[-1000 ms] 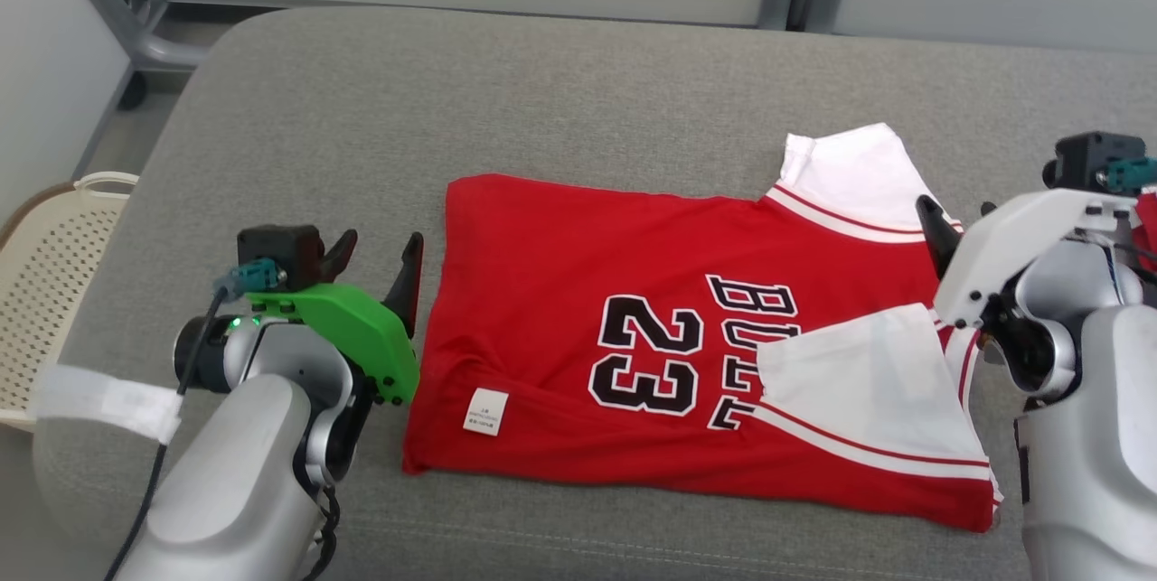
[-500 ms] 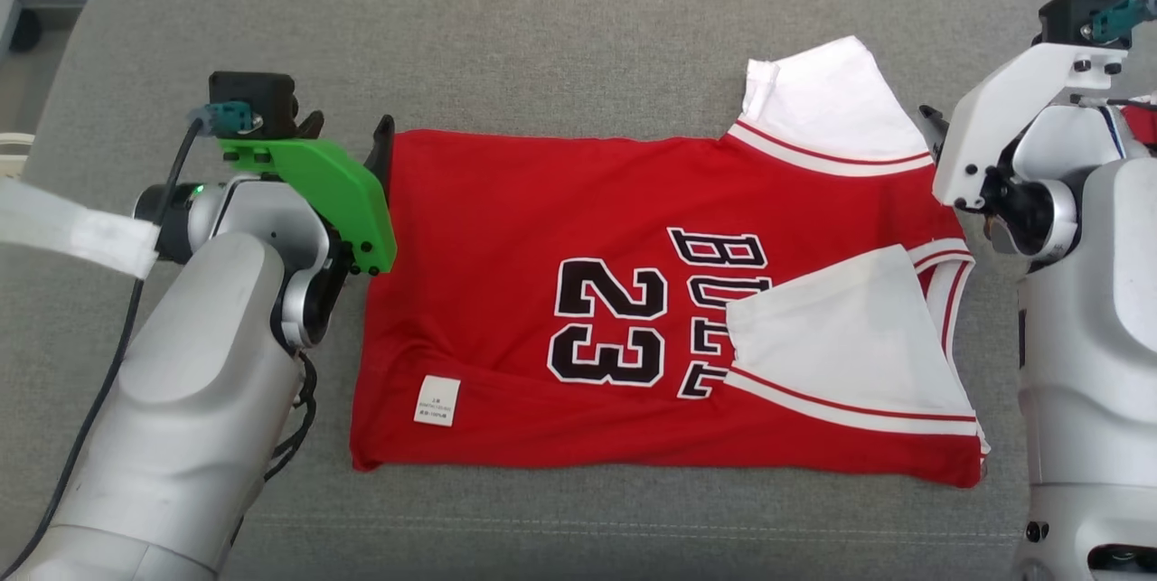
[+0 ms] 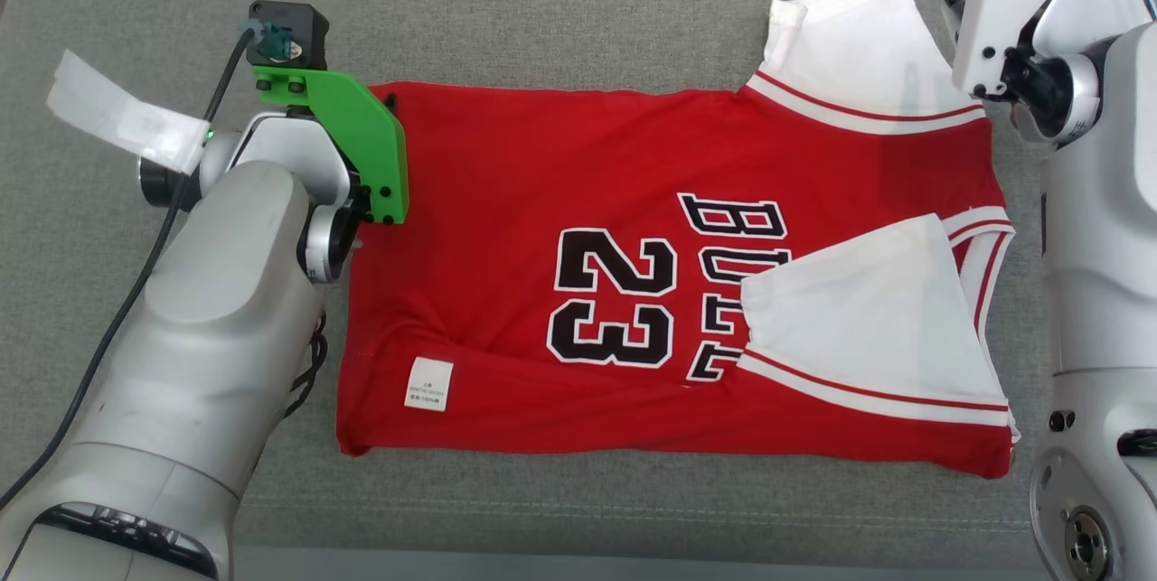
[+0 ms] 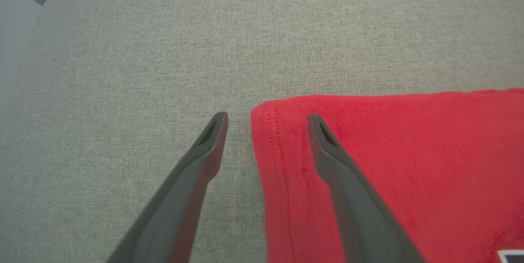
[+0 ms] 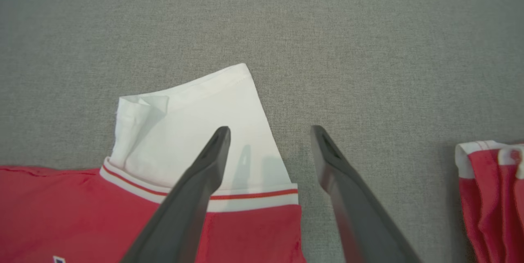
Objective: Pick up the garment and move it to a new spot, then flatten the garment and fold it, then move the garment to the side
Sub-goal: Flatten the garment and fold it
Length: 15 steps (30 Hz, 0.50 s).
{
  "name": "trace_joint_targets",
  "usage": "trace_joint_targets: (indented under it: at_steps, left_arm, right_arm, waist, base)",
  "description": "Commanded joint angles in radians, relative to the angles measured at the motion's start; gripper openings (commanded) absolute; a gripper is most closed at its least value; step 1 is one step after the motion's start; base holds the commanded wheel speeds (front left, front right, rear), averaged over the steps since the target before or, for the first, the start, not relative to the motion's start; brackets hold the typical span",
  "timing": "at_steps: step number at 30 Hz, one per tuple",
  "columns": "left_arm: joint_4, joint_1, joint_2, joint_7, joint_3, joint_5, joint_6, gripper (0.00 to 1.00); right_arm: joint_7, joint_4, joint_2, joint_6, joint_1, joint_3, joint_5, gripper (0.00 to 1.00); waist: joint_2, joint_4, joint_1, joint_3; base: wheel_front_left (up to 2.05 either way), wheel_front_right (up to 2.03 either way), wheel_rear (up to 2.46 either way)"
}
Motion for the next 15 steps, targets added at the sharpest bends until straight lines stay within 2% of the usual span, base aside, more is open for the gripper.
trace_joint_targets:
  at_steps: [1, 7, 15]
  left_arm:
    - [0.027, -0.034, -0.009, 0.005, -0.006, 0.012, 0.008, 1.00]
    - [0.094, -0.077, -0.017, 0.024, -0.019, 0.023, 0.018, 1.00]
    - [0.169, -0.140, -0.024, 0.055, -0.025, 0.011, -0.006, 1.00]
  right_arm:
    - [-0.008, 0.026, -0.009, 0.000, -0.033, -0.005, -0.015, 1.00]
    - [-0.029, 0.091, -0.009, 0.000, -0.092, -0.021, -0.046, 1.00]
    - [-0.064, 0.165, 0.008, 0.000, -0.147, -0.016, -0.078, 1.00]
  waist:
    - [0.0000, 0.011, -0.0001, 0.020]
    - [0.0000, 0.015, -0.0001, 0.029]
    - [0.0000, 0.009, -0.0001, 0.050]
  base:
    - [0.00, 0.00, 0.00]
    - [0.00, 0.00, 0.00]
    - [0.00, 0.00, 0.00]
